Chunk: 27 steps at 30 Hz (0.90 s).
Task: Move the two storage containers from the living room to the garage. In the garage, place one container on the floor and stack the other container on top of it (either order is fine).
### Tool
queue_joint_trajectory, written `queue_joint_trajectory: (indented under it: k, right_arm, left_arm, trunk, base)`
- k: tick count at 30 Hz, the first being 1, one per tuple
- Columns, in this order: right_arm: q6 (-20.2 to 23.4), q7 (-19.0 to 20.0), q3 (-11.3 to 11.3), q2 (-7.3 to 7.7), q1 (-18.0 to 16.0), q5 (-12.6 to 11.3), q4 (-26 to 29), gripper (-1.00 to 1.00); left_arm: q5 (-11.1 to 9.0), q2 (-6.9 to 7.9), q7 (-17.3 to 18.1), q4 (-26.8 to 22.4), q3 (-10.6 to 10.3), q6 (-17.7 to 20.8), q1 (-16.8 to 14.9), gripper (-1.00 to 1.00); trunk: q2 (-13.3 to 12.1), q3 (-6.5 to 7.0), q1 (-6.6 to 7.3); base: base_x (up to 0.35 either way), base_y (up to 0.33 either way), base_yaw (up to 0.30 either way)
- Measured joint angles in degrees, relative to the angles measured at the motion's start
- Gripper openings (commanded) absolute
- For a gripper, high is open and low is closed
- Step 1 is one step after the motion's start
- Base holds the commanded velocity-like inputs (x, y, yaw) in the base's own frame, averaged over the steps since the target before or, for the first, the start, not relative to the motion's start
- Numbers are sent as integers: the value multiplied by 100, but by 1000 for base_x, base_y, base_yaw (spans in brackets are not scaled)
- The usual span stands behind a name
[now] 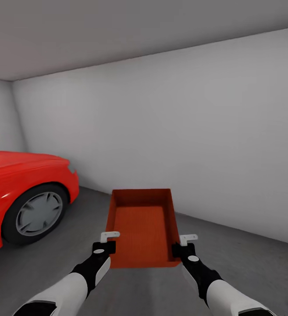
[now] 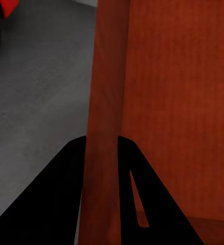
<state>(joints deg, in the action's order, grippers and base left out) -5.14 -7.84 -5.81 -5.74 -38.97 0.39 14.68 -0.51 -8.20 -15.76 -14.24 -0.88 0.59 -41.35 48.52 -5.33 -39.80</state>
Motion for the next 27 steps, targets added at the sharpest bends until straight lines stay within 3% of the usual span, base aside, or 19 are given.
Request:
queue_joint_trajectory:
  k: [27]
  right_arm:
    - [0,0,1,-1,0,0,0,-100]
  left_arm:
    - [-1,1,0,-2,-2,2,0,-100]
  trunk:
    - [0,0,0]
  base:
    - [315,186,-281]
